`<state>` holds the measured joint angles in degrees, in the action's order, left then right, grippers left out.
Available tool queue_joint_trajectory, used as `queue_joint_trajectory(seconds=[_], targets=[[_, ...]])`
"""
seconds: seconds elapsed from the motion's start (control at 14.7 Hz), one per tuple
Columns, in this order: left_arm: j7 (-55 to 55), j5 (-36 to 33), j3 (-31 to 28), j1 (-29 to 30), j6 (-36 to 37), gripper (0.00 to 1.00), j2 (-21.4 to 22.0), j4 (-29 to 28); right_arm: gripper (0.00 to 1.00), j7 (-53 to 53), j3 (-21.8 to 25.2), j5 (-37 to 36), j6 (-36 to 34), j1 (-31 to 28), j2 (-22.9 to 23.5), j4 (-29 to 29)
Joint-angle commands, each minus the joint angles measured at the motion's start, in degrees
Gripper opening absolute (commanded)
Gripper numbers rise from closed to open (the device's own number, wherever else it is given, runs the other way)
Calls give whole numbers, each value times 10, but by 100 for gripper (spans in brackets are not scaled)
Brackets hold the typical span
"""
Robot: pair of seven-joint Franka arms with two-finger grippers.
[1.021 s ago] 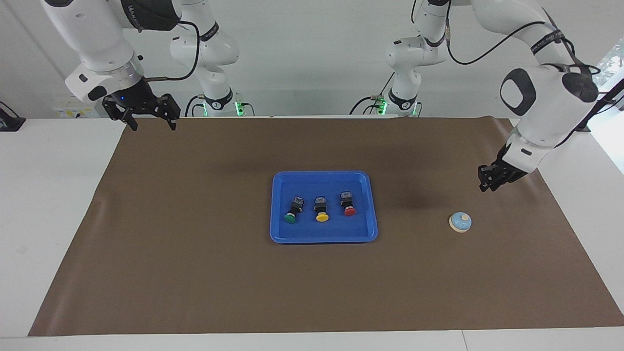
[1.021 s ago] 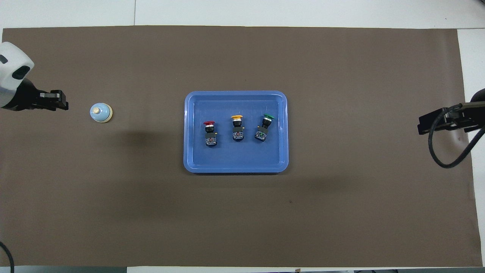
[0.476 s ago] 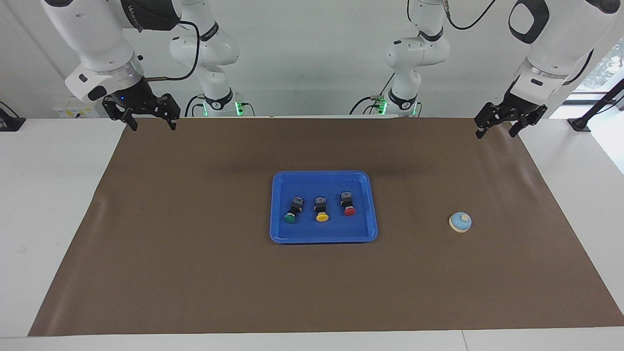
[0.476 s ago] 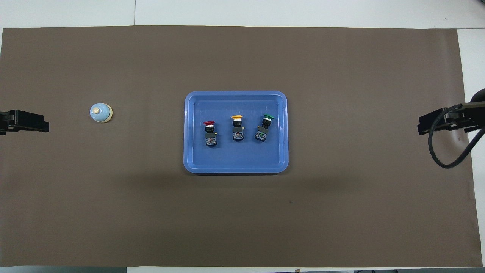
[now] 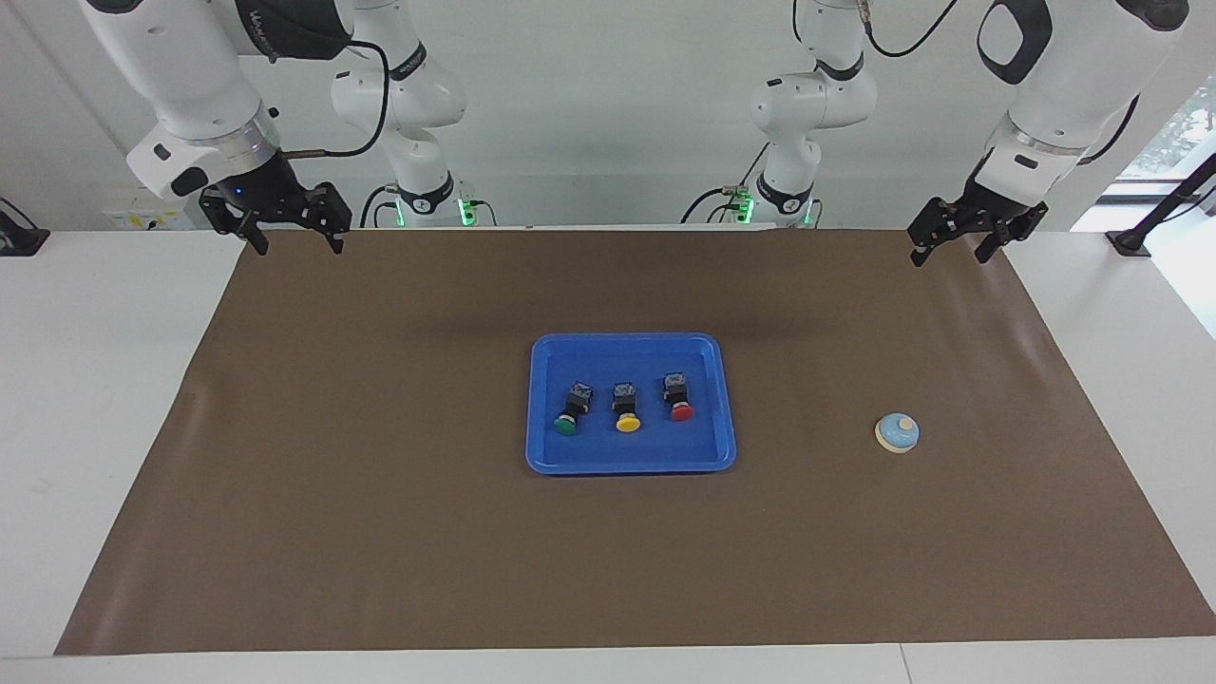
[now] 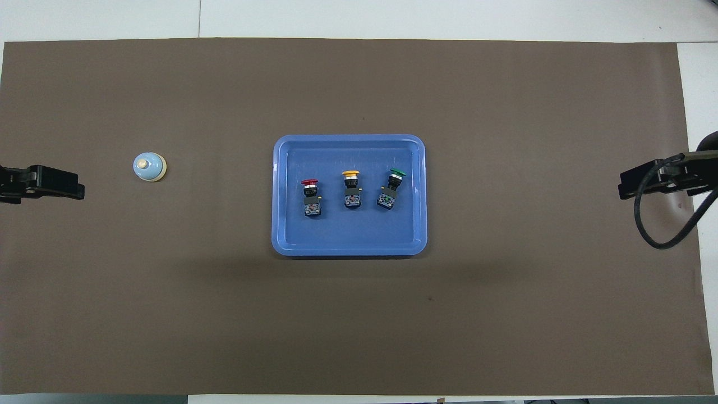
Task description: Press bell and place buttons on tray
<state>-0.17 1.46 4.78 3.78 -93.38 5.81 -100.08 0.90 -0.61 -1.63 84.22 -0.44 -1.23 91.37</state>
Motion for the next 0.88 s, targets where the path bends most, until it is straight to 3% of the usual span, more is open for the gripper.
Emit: queue_joint_trajectory(seconds=[0.0, 0.34, 0.82], targets=[[-6, 1, -5, -9, 13, 100, -2, 5, 100, 11, -10, 1, -7, -11, -3, 0], [-5, 2, -5, -9, 58, 100, -28, 67, 100, 11, -10, 1, -7, -11, -3, 1], [-5, 2, -5, -17, 59, 100, -28, 69, 100, 11, -10, 1, -7, -11, -3, 1]])
